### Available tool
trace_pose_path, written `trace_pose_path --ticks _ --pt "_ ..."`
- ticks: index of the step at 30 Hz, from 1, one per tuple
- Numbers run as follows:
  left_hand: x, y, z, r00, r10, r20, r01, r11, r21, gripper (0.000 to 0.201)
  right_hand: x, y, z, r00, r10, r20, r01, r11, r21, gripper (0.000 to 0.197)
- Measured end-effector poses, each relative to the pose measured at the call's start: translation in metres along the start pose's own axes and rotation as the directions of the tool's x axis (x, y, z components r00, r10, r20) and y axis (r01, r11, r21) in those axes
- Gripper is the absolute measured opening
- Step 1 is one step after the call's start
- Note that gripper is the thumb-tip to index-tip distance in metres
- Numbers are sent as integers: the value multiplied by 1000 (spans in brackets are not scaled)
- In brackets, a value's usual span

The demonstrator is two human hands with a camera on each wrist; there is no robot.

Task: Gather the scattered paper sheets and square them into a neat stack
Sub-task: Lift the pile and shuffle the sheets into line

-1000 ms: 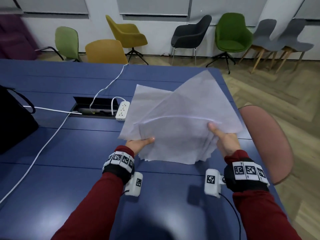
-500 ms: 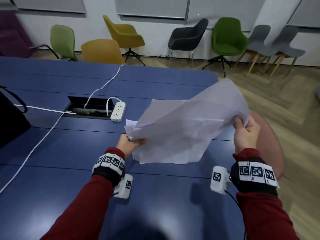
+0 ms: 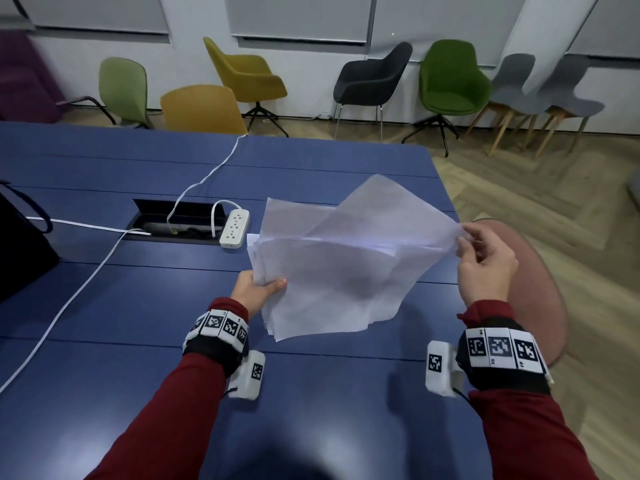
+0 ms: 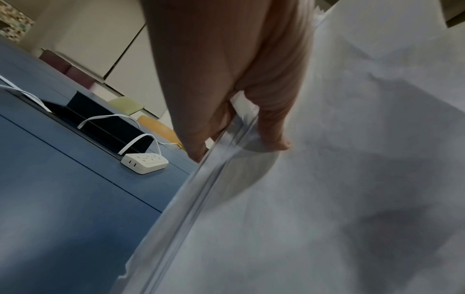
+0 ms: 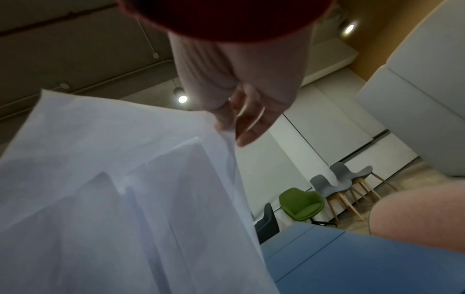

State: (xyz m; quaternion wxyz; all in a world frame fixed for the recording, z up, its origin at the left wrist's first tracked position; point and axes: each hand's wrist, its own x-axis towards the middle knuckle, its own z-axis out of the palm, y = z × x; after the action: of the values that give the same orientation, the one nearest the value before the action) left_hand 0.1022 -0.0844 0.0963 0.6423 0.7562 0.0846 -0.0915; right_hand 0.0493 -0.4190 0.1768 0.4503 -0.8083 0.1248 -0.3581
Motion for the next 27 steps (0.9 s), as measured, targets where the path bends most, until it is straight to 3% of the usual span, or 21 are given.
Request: trace_pose_path --ticks 7,9,11,13,14,19,23,25,27 --pt "2 -2 -2 1000 9 29 -10 999 31 12 -7 -3 0 975 -59 -212 58 998 -11 32" --pt "2 -2 -3 999 10 34 -11 999 43 15 -6 -7 2 990 -67 -128 62 997 -40 30" --pt "3 -3 -2 999 8 38 -9 999 35 18 -4 -10 4 996 -53 73 60 995 -84 23" --pt "2 -1 0 999 -1 44 0 999 35 20 -4 -14 6 970 -29 242 62 989 -131 19" --pt "3 -1 1 999 -6 45 5 1000 31 21 -5 -14 7 963 -28 268 68 987 -143 20" --pt "3 -6 2 998 -21 56 20 1000 19 17 -3 -22 11 994 -39 105 36 999 34 15" --pt "-4 -1 12 999 0 48 -1 1000 30 22 3 -19 10 989 146 -26 -134 956 262 16" --pt "-4 2 18 999 -2 50 1 1000 25 16 2 -14 11 982 186 -35 -174 960 221 9" --pt "-3 3 21 999 -16 36 15 1000 9 12 0 -5 11 984 176 -3 -175 982 71 21"
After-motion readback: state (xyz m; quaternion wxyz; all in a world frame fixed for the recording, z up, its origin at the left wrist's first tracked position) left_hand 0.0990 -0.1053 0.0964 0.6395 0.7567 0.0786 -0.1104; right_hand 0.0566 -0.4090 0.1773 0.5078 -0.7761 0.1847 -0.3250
